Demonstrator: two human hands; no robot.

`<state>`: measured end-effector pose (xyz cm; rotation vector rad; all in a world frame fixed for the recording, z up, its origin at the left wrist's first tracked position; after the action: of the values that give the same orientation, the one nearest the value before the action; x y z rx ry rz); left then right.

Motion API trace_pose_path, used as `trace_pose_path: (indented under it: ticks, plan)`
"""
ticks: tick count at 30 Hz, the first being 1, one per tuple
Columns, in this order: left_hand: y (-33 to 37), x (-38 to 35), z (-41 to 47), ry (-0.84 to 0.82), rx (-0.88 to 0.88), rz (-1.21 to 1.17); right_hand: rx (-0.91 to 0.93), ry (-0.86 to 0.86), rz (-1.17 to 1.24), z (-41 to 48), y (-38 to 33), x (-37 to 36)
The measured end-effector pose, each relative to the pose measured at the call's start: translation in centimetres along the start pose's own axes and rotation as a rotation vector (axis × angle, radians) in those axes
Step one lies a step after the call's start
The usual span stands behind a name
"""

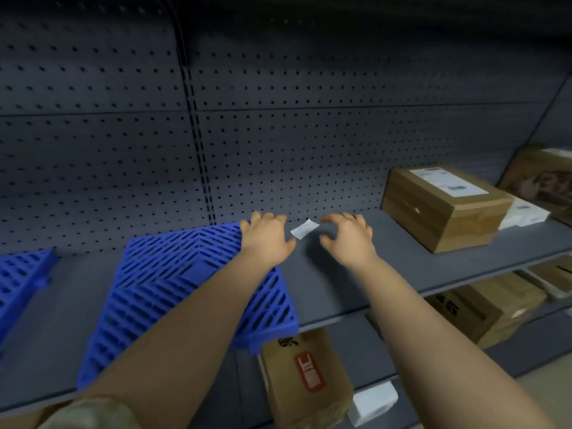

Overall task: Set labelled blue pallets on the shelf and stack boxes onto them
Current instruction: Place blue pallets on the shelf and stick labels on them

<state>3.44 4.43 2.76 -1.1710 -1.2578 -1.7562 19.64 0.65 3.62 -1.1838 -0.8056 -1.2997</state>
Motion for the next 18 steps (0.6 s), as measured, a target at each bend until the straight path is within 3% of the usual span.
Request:
trace_pose_path:
  ticks: [6,12,18]
  plan:
    - [0.4,-4.6,6.6,-0.107,0.028,0.125,-0.04,-0.219,-0.064,7.6,1.4,-5.9]
    - [0.1,-7.4,9.6,-0.175,0.084,0.214,0.068,-0.298,-0.229,10.5,1.9,-9.6]
    - [-0.6,-7.4,9.8,-0.091,0.235,-0.029,0.078,-0.278,-0.012,11.1,3.0,-10.4]
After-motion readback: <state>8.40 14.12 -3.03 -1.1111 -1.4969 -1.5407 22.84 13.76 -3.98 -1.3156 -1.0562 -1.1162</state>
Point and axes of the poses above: each hand's wrist, its own z-axis towards the middle knuckle, its own x-axis out of the back of the hand, y = z × x, the point moved 10 cm from there along z, towards the middle knuckle, and after that the axes turned 13 degrees about -z, right-handed, at the moved point
